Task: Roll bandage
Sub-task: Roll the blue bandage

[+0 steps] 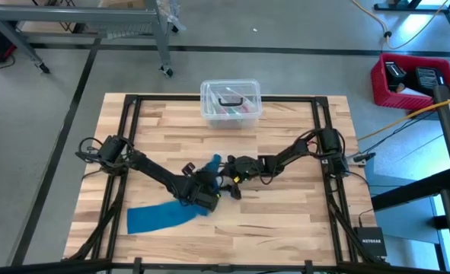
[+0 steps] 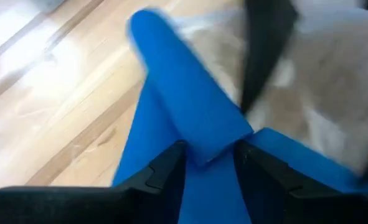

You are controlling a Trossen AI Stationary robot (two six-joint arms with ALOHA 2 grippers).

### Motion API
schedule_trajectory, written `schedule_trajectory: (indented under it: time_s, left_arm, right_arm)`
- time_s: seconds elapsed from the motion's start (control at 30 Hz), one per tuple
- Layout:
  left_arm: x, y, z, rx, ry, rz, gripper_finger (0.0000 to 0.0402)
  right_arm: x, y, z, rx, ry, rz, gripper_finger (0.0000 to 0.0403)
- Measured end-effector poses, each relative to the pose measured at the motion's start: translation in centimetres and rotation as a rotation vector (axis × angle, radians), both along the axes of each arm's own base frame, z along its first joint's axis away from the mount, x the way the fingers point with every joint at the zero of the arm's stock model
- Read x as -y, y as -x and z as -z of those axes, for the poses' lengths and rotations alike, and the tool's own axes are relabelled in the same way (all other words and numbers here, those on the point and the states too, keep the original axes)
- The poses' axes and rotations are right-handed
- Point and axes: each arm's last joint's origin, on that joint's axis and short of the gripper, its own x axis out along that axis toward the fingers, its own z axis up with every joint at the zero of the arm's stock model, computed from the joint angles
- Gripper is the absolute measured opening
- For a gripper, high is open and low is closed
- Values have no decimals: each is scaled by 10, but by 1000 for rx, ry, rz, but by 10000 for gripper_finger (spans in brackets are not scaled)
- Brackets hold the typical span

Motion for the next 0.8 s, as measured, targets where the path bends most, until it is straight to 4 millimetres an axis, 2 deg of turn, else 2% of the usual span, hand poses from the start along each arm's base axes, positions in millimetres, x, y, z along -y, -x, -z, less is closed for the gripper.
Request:
schedule_trajectory:
  time_s: [0.17, 0.37, 0.63, 0.7, 0.8]
  left_arm:
    - [1, 0, 0, -3, -14, 16, 127]
    - [4, 1, -6, -49, -53, 96, 127]
    - [5, 3, -11, -100, -93, 174, 127]
    - [5, 3, -11, -114, -104, 192, 127]
    - [5, 2, -12, -142, -132, 234, 127]
  right_arm:
    - [-11, -2, -3, 22, 30, -46, 296]
    - [-12, 0, -6, -4, 34, -54, 296]
    - [-8, 19, -52, -109, 150, -74, 296]
    - [-1, 25, -63, -141, 216, -52, 296]
    - [20, 33, -72, -194, 257, 2, 296]
